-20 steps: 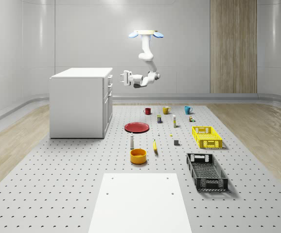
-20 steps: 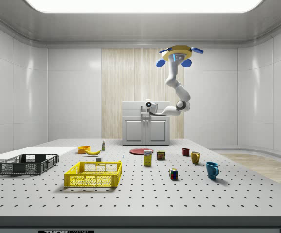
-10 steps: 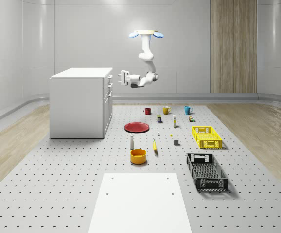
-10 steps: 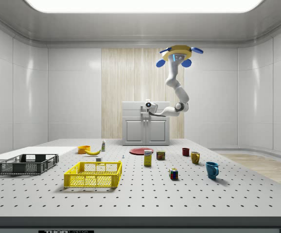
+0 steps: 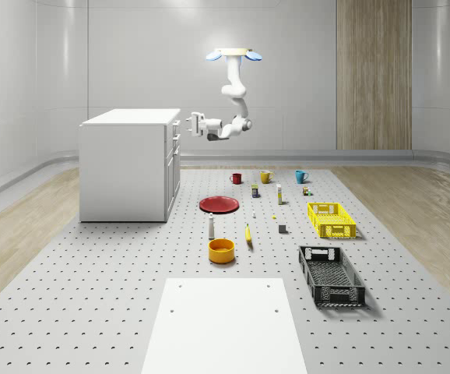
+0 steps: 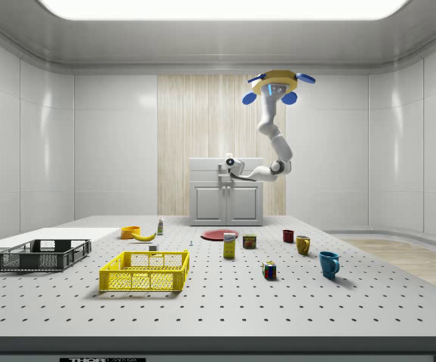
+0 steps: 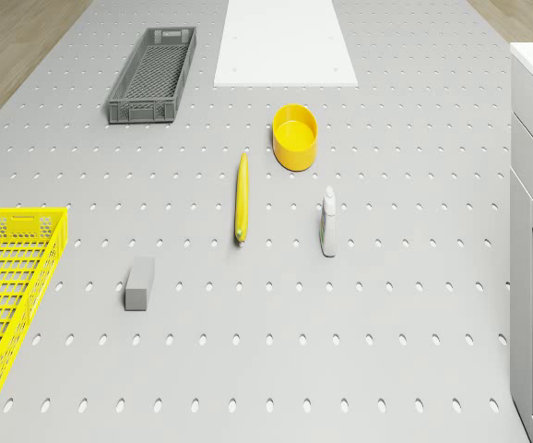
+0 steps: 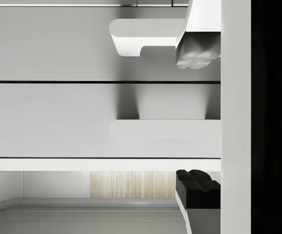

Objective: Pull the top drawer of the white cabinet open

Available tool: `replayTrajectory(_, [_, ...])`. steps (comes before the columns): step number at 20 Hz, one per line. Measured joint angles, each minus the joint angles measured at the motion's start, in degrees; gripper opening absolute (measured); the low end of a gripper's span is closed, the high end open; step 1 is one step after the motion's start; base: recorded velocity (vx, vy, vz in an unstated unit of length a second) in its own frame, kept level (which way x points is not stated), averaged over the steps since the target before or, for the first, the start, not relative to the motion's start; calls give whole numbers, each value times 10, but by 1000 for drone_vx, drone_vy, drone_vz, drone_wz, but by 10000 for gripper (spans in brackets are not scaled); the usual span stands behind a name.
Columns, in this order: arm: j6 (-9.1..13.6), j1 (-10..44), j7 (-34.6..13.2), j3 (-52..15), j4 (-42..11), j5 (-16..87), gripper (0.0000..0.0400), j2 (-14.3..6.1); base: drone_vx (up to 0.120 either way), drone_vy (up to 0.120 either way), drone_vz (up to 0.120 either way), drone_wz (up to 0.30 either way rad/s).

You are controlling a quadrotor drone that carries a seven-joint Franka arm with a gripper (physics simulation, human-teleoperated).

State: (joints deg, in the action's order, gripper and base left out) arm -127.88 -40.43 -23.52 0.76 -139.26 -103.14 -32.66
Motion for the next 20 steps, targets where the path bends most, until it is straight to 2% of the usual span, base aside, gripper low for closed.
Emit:
replayTrajectory(10, [8, 28, 17, -33, 2, -27, 305, 17, 0, 0, 0, 0])
replayTrajectory(20, [1, 50, 26, -76, 27, -56, 305, 46, 0, 0, 0, 0])
